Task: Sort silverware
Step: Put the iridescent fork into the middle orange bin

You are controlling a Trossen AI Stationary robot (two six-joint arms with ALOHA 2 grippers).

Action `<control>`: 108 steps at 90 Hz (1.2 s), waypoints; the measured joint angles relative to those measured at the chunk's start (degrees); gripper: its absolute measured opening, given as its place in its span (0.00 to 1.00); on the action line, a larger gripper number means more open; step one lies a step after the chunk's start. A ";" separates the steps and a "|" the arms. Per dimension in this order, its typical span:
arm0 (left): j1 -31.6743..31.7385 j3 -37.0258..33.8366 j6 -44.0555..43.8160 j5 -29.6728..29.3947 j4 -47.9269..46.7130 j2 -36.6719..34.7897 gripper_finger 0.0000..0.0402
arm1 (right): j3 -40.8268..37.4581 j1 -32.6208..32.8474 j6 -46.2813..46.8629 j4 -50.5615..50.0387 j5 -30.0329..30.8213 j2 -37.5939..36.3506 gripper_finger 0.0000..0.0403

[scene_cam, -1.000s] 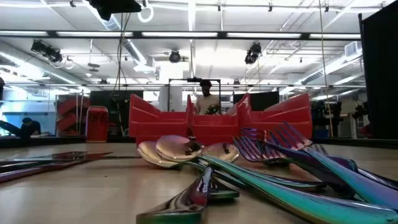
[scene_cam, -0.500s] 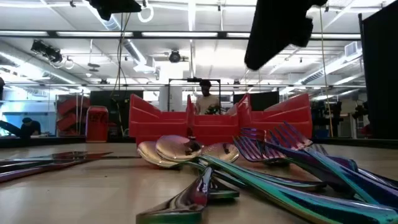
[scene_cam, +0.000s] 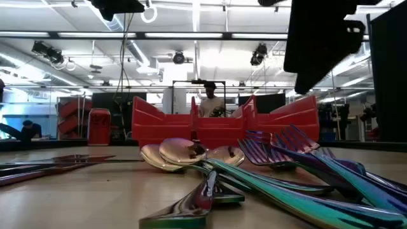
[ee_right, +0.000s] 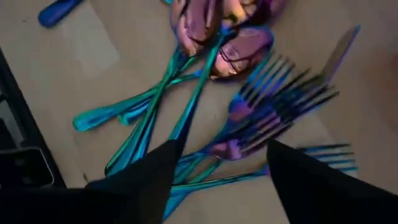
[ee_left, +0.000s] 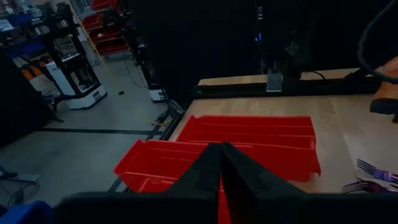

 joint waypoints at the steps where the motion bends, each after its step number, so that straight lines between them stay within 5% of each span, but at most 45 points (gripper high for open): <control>1: 0.00 0.00 0.00 0.00 0.01 0.00 0.00 | -0.23 0.04 0.46 -0.01 0.04 0.00 0.63; 43: 0.00 -0.02 0.00 0.00 -0.01 0.00 0.00 | -10.92 -0.41 8.59 10.81 -0.14 0.00 0.75; 108: 0.00 0.00 0.00 0.00 0.01 0.00 0.00 | -15.59 -3.19 8.50 18.70 -2.04 0.00 0.44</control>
